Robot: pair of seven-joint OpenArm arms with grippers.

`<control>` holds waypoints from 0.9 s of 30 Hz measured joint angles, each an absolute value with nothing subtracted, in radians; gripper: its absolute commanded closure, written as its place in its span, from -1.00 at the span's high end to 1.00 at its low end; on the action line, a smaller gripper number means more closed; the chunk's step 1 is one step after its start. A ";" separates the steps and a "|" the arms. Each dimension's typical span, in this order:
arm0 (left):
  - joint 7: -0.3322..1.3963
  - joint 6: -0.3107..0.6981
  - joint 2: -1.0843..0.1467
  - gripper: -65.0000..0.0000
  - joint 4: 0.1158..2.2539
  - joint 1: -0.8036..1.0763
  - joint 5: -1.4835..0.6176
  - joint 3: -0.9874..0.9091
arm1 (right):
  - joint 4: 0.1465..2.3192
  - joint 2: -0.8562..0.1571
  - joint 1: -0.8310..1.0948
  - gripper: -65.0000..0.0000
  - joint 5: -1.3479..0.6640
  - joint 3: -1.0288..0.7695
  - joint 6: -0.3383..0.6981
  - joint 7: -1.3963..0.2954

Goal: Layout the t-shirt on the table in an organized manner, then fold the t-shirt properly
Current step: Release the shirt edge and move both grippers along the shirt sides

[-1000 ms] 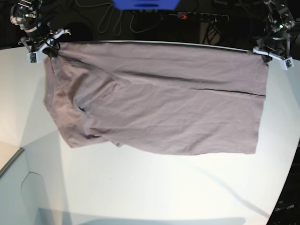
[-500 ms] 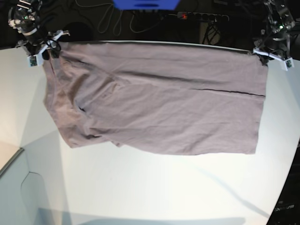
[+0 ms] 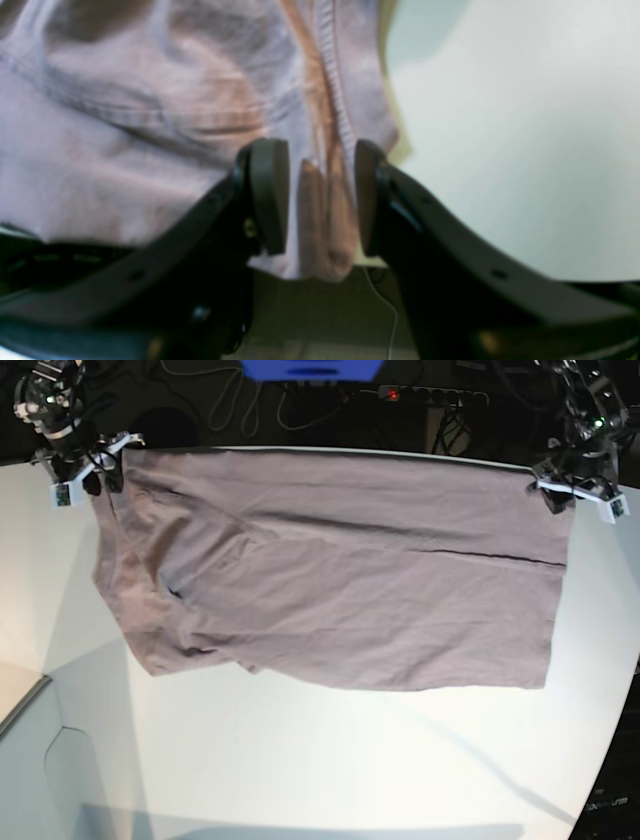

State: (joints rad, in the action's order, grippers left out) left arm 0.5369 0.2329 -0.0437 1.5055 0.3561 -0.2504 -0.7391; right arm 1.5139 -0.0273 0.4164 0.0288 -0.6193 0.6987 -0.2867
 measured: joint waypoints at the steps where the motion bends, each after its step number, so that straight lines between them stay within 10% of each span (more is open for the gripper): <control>1: 0.537 0.233 -0.044 -0.03 1.508 0.360 -0.252 -0.739 | 1.514 -0.028 0.417 -0.31 0.029 -0.619 0.699 -0.287; 27: 0.543 0.231 -0.039 -0.03 1.621 0.327 -0.255 -0.812 | 1.592 -0.030 0.363 -0.31 0.030 -0.622 0.699 -0.287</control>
State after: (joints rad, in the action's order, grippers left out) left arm 0.5426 0.2314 -0.0391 1.6207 0.3275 -0.2554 -0.8116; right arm 1.5917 -0.0303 0.3634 0.0296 -0.6216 0.6987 -0.2871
